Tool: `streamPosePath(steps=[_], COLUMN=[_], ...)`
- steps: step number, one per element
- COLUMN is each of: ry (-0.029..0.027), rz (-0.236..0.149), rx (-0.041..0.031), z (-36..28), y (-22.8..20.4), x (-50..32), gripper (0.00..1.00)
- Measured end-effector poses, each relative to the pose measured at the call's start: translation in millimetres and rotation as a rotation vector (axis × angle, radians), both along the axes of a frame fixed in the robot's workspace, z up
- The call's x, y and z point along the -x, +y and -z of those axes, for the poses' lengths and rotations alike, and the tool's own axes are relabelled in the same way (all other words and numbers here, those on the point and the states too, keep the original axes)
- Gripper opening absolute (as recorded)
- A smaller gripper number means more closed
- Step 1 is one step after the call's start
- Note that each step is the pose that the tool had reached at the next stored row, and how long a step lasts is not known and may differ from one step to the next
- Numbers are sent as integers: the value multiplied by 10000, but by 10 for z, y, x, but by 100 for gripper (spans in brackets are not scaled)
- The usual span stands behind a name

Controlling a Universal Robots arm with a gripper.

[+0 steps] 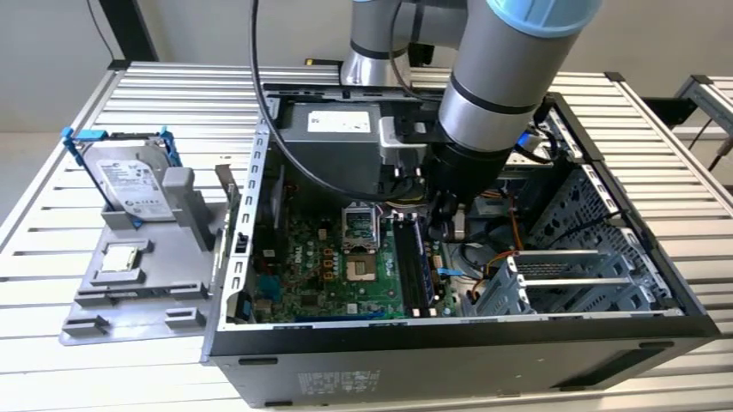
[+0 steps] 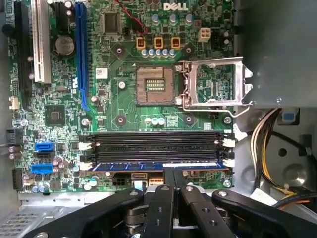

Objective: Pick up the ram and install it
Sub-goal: 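Press down the ram until it locks into place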

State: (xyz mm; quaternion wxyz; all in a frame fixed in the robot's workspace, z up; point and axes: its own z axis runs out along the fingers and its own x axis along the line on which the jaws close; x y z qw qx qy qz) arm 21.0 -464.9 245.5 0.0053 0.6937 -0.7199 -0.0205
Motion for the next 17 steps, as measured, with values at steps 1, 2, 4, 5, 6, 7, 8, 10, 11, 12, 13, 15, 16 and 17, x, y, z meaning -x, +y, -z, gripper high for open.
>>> streamPosePath(steps=[1, 2, 4, 5, 6, 7, 8, 10, 11, 12, 13, 15, 16, 17], ry=[2, 4, 16, 20, 21, 28, 37, 42, 43, 43, 42, 42, 45, 49], rz=[-33, -69, -177, -238, -299, -376, -469, -588, -588, -589, -591, -589, -590, -590], rx=[1, 0, -1, -4, -3, -5, -6, 1, 2, 2, 0, -2, 1, 8], z=[10, 25, 60, 79, 95, 115, 133, 146, 146, 146, 157, 194, 210, 226], y=[-16, -31, -52, -63, -70, -80, -83, -84, -84, -86, -90, -95, -99, -104], x=[0, 0, 0, 0, 0, 0, 0, 1, 0, 0, 0, 0, 0, 0], gripper=[0, 0, 0, 0, 0, 0, 0, 0, 0, 0, 0, 0, 0, 0])
